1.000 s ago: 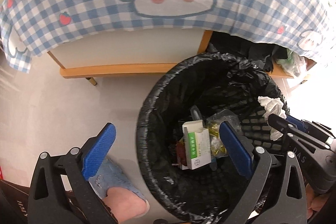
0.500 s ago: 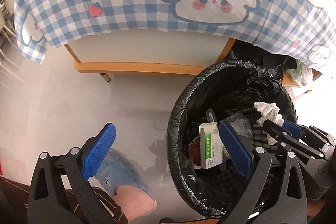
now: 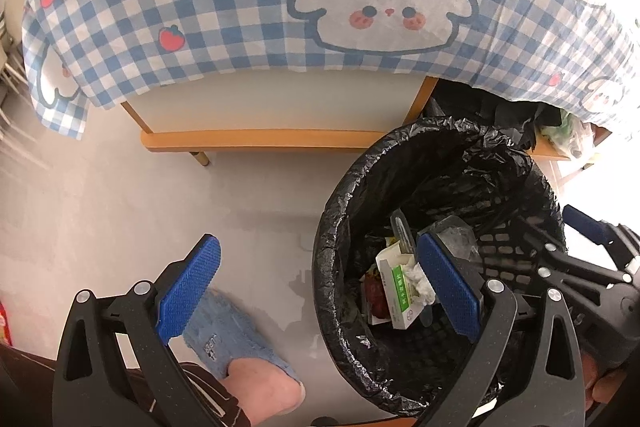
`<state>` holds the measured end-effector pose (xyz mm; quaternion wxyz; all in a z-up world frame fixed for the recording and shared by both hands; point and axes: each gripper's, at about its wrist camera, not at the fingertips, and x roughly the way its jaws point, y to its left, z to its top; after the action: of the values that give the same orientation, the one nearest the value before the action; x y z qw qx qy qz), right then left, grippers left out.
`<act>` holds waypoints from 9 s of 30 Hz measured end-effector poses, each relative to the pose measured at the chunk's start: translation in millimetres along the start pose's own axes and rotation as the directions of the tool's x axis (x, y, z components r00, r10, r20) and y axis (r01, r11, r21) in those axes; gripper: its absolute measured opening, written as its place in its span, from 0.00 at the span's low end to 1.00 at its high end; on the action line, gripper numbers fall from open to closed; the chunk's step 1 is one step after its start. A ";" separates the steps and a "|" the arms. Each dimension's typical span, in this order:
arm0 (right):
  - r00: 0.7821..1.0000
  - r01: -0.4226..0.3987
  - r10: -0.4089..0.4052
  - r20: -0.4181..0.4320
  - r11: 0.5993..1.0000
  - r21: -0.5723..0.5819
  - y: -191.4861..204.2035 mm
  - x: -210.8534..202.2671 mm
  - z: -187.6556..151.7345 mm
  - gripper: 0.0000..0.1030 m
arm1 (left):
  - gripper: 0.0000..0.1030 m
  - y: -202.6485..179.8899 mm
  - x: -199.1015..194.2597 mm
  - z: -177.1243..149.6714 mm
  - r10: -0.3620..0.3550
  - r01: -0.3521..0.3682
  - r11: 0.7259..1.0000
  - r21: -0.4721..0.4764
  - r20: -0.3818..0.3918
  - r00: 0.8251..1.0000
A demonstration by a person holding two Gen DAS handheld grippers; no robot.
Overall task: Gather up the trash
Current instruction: 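Raise both open tools from the bin back over the table, then grasp the gold foil bag with the left tool while the right tool grasps the green medicine box, then lift the gold bag and green box and carry both over the bin, then open the left tool to drop the gold foil bag into the bin, then open the right tool to drop the green medicine box into the bin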
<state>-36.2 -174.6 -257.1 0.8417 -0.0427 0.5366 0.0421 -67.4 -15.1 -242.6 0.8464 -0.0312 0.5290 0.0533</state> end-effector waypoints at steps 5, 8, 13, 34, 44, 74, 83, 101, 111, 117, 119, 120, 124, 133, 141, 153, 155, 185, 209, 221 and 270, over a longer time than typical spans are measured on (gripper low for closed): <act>0.998 0.040 -0.042 0.044 0.999 0.028 -15.5 -20.6 10.7 0.90 | 0.94 2.0 -14.9 9.1 0.005 -0.005 1.000 -0.002 0.020 1.000; 0.995 0.062 -0.064 0.074 0.998 0.030 -21.8 -33.7 15.5 0.93 | 0.94 3.4 -25.4 15.1 0.007 -0.007 1.000 -0.004 0.028 1.000; 0.990 0.061 -0.066 0.125 0.997 0.042 -29.4 -60.7 25.2 0.93 | 0.94 3.8 -54.4 28.2 -0.001 0.002 1.000 -0.015 0.055 0.998; 0.933 -0.015 0.000 0.360 0.999 0.037 -67.3 -176.6 135.7 0.92 | 0.94 5.7 -157.7 129.4 -0.036 0.041 0.999 -0.028 0.169 0.985; 0.917 -0.052 0.047 0.397 0.999 0.003 -62.4 -168.8 219.3 0.92 | 0.94 3.2 -143.2 211.9 -0.017 0.023 0.999 -0.030 0.178 0.984; 0.927 -0.043 0.051 0.372 0.999 -0.031 -36.6 -45.4 380.6 0.92 | 0.94 -11.3 1.5 445.0 0.006 -0.009 1.000 0.019 0.149 0.989; 0.927 -0.050 0.059 0.370 0.998 -0.033 -32.9 -24.7 396.2 0.92 | 0.94 -15.5 31.6 470.6 -0.001 -0.003 0.999 0.034 0.135 0.991; 0.919 -0.052 0.053 0.390 0.999 -0.013 -33.1 -19.6 403.7 0.56 | 0.29 -19.4 38.2 466.5 -0.019 0.019 1.000 0.004 0.125 0.992; 0.914 -0.045 0.053 0.403 0.999 -0.030 -32.8 -28.3 399.4 0.56 | 0.16 -16.3 27.7 460.7 0.007 -0.009 1.000 0.016 0.137 0.991; 0.914 -0.047 0.058 0.402 0.998 -0.037 -32.5 -34.9 395.2 0.56 | 0.15 -13.5 17.7 453.0 0.006 -0.008 1.000 0.015 0.138 0.990; 0.913 -0.043 0.057 0.404 0.998 -0.044 -30.5 -39.3 392.4 0.56 | 0.15 -12.3 13.5 449.5 0.001 -0.002 1.000 0.012 0.135 0.991; 0.913 -0.043 0.058 0.404 0.998 -0.045 -29.6 -40.7 391.2 0.56 | 0.14 -11.9 12.1 448.9 -0.002 0.001 1.000 0.010 0.136 0.991; 0.911 -0.043 0.061 0.407 0.998 -0.053 -25.7 -49.9 383.6 0.56 | 0.13 -8.8 -0.2 440.6 0.003 -0.004 1.000 0.007 0.147 0.989; 0.909 -0.057 0.076 0.410 0.997 -0.060 -20.6 -73.8 364.8 0.56 | 0.10 -5.8 -26.0 413.2 0.001 -0.002 1.000 0.003 0.149 0.989; 0.908 -0.042 0.071 0.413 0.996 -0.078 -17.1 -101.7 335.9 0.56 | 0.10 -0.4 -51.2 375.3 0.011 -0.011 1.000 0.000 0.154 0.988; 0.908 -0.040 0.074 0.412 0.995 -0.090 -17.9 -131.8 294.4 0.56 | 0.10 0.2 -82.9 317.9 0.006 -0.005 1.000 -0.008 0.159 0.987; 0.908 -0.040 0.073 0.414 0.995 -0.087 -20.0 -136.6 288.3 0.56 | 0.10 -0.5 -87.9 308.8 0.003 -0.002 1.000 -0.007 0.162 0.987; 0.903 -0.076 0.107 0.416 0.993 -0.090 -25.6 -196.7 173.6 0.56 | 0.10 3.0 -153.8 164.4 -0.032 0.035 0.999 -0.014 0.178 0.984; 0.927 -0.086 0.125 0.353 0.988 -0.125 -12.4 -201.0 71.0 0.56 | 0.10 6.5 -154.3 45.5 -0.061 0.064 0.998 -0.024 0.107 0.992; 0.960 -0.086 0.118 0.255 0.988 -0.132 -16.7 -161.3 33.3 0.56 | 0.10 7.8 -117.6 12.2 -0.053 0.054 0.998 -0.039 0.028 0.998; 0.995 -0.103 0.103 0.019 0.995 -0.004 -37.9 -54.0 11.2 0.56 | 0.94 -46.6 -33.4 23.3 -0.084 0.084 0.995 0.046 -0.002 0.996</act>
<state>-44.4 -212.2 -202.5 0.8435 -0.0158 0.5300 0.0865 -55.4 -60.7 -202.5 0.8485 -0.0338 0.5282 0.0052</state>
